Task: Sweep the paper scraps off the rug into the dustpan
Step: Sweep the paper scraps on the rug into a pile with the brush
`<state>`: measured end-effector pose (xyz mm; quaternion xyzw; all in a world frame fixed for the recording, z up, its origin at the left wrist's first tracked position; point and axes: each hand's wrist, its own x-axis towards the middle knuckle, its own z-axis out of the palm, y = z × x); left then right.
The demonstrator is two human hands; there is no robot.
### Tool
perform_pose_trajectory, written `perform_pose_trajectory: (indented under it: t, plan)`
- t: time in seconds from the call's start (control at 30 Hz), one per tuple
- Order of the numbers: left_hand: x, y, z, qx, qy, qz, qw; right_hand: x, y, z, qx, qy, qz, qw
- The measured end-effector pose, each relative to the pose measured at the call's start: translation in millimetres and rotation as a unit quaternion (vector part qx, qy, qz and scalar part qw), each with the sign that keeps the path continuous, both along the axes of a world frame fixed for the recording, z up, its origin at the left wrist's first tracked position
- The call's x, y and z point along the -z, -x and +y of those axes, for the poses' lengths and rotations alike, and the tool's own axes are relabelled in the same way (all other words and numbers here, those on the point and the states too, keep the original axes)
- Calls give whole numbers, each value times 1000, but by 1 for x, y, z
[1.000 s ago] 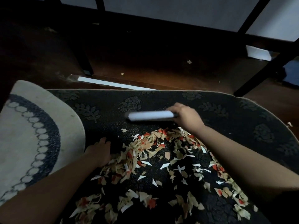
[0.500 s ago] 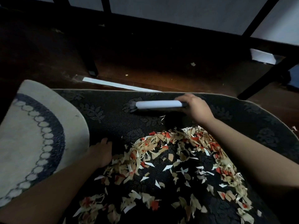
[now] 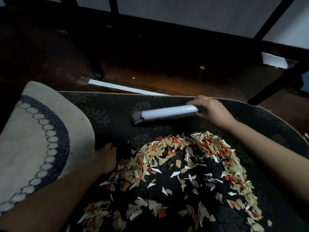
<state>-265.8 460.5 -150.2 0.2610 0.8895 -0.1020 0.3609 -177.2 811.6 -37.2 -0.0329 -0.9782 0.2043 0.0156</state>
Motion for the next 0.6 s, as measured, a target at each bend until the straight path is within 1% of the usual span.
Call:
perform_pose_trajectory:
  t: [0.1, 0.17, 0.23, 0.33, 0.47, 0.6]
  plan:
    - [1, 0, 0, -4, -1, 7, 1000, 7, 18, -10, 47, -26, 14, 998]
    - [2, 0, -1, -7, -3, 8, 1000, 20, 23, -20, 75, -40, -2, 996]
    - [3, 0, -2, -9, -5, 11, 1000, 34, 21, -31, 79, -32, -25, 996]
    - [3, -1, -2, -7, -6, 14, 1000, 46, 5, -44, 15, -17, -49, 999]
    - [4, 0, -6, -5, -1, 19, 1000, 32, -11, -40, -75, -18, -84, 994]
    - [3, 2, -10, -6, -11, 19, 1000, 7, -4, -31, -57, 17, -27, 998]
